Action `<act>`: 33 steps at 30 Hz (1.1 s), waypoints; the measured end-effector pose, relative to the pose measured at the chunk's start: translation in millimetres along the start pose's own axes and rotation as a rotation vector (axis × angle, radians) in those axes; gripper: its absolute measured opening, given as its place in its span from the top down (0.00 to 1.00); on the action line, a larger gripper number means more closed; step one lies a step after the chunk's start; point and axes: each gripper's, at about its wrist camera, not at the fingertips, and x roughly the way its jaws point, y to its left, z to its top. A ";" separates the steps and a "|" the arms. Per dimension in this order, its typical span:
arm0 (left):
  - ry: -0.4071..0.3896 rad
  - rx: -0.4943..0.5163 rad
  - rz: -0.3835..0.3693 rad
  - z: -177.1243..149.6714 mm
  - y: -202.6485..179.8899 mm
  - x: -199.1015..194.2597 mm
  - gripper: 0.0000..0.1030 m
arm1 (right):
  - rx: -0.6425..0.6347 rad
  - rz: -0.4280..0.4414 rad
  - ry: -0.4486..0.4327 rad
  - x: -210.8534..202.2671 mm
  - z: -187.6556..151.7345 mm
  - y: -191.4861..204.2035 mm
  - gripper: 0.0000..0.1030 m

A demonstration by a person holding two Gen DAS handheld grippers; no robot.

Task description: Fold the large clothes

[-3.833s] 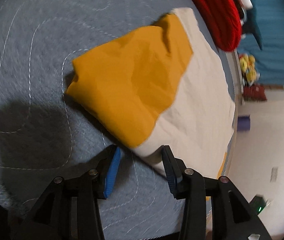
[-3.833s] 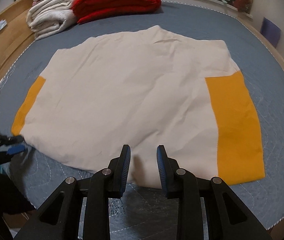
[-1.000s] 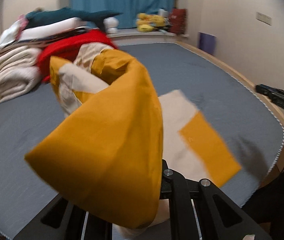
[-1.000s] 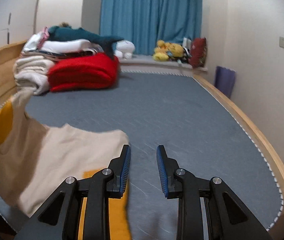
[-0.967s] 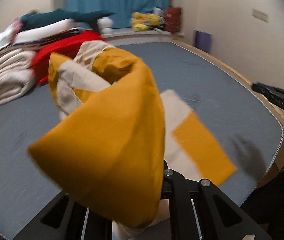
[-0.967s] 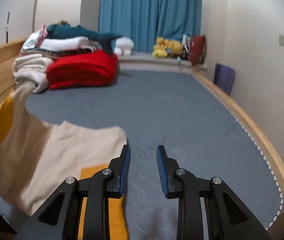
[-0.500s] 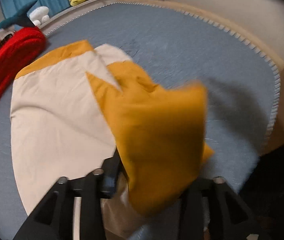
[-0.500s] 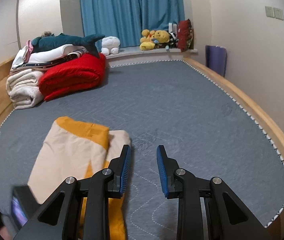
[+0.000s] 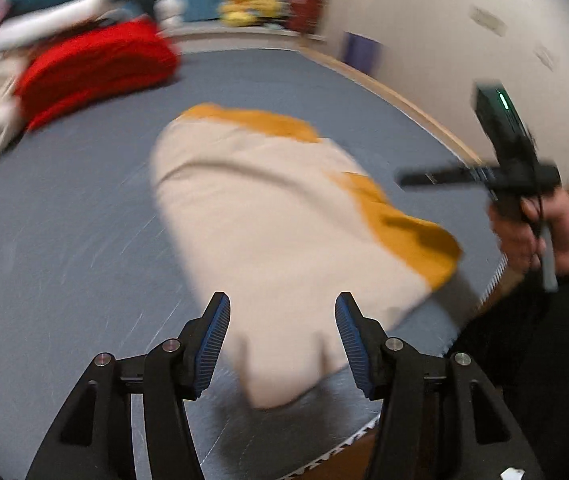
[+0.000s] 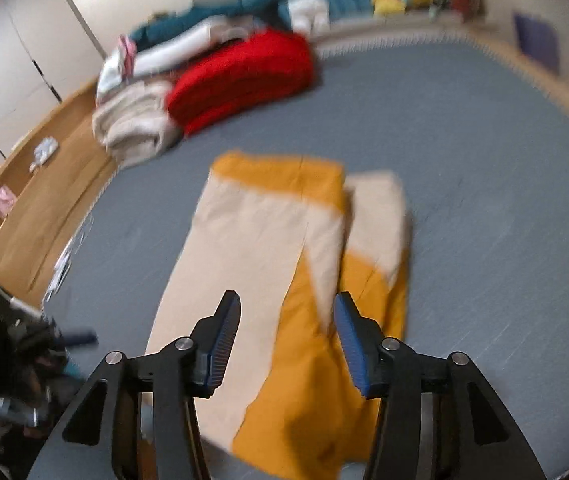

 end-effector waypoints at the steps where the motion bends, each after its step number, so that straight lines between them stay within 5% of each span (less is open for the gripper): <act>1: 0.021 -0.050 0.019 -4.3 12.9 5.9 0.50 | 0.008 -0.025 0.052 13.4 -4.0 -0.9 0.51; 3: 0.058 -0.199 0.076 -2.8 38.0 14.6 0.52 | 0.029 -0.065 0.120 32.3 -8.9 -5.1 0.51; 5: 0.025 -0.315 0.033 -0.7 52.7 15.3 0.52 | 0.054 -0.110 0.183 49.5 -16.7 -11.2 0.51; 9: 0.081 -0.377 -0.025 -1.7 55.7 34.1 0.52 | 0.069 -0.159 0.250 69.8 -25.0 -16.2 0.59; 11: 0.138 -0.409 -0.078 -9.6 51.7 46.2 0.52 | 0.058 -0.143 0.246 69.4 -26.4 -14.1 0.92; 13: 0.164 -0.406 -0.098 -8.9 46.4 56.9 0.52 | 0.033 -0.129 0.210 60.5 -24.3 -7.1 0.95; 17: 0.169 -0.354 -0.105 -5.8 32.3 62.6 0.52 | 0.125 0.033 -0.022 -2.0 -15.3 -11.9 0.96; 19: 0.177 -0.341 -0.121 -5.9 26.2 65.2 0.52 | 0.137 -0.014 -0.116 -28.5 -17.0 -19.0 0.96; 24: 0.204 -0.293 -0.121 -15.1 16.5 65.9 0.52 | 0.173 -0.253 0.128 18.7 -39.4 -50.8 0.96; 28: 0.190 -0.281 -0.154 -11.1 8.3 64.9 0.52 | 0.060 -0.294 0.135 35.9 -38.7 -37.6 0.96; 33: 0.340 -0.179 -0.044 -31.8 5.3 102.9 0.47 | 0.055 -0.343 0.247 62.0 -48.5 -44.2 0.96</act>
